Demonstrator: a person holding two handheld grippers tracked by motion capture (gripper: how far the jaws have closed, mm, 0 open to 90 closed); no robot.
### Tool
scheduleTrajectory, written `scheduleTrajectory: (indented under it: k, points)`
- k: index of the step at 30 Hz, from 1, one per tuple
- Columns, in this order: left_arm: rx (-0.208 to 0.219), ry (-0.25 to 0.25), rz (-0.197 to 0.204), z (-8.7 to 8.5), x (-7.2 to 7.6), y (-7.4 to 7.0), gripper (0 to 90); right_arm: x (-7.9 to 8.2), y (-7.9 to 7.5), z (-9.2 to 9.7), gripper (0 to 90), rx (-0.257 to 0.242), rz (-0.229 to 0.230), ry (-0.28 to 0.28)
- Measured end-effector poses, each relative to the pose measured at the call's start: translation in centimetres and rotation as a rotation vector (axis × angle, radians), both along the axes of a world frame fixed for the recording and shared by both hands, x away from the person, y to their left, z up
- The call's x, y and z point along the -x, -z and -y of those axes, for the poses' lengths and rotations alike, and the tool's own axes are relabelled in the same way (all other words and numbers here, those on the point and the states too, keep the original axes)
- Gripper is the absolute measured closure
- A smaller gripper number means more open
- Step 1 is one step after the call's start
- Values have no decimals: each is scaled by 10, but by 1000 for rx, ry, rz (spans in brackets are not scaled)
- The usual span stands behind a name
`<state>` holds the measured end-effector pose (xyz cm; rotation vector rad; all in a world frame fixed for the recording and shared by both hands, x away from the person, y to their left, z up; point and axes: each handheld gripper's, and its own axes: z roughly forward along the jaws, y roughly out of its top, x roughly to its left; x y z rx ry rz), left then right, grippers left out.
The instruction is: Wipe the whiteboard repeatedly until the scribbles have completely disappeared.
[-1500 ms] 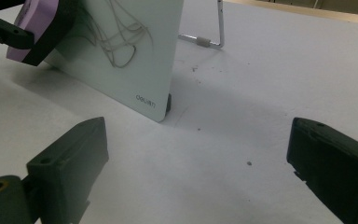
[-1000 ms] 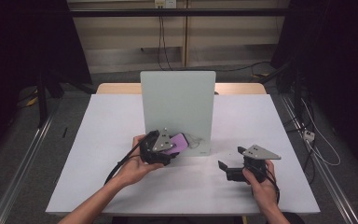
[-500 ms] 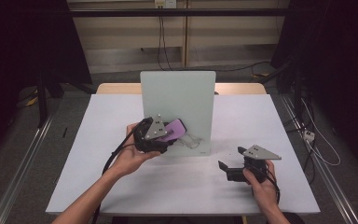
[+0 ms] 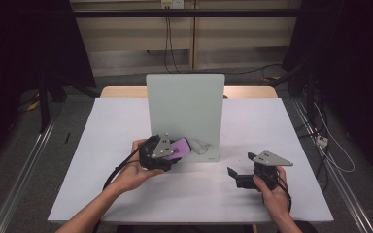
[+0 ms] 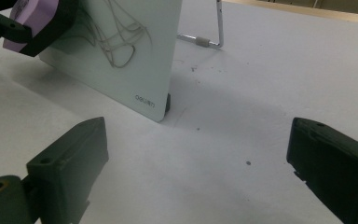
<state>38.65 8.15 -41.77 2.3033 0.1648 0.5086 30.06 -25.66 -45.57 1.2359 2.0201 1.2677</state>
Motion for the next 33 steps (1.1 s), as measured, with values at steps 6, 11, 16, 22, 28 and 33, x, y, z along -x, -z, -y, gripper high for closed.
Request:
scheduleTrajectory:
  k: [6,11,16,22,28,33]
  points:
    - [0,13,-1,7,1,3,406,0,0,-1,56,0,3,-1]
    - [-5,31,-12,20,2,7,406,0,0,-1,56,-1,1,0]
    - [1,46,-29,32,2,8,406,0,0,-1,56,2,4,-2]
    - [-15,65,-50,40,3,13,406,0,0,0,56,0,2,-3]
    - [-13,63,-74,37,2,13,406,0,0,0,56,-2,0,-1]
    - [24,29,-50,23,-3,0,406,1,0,0,56,-2,2,-1]
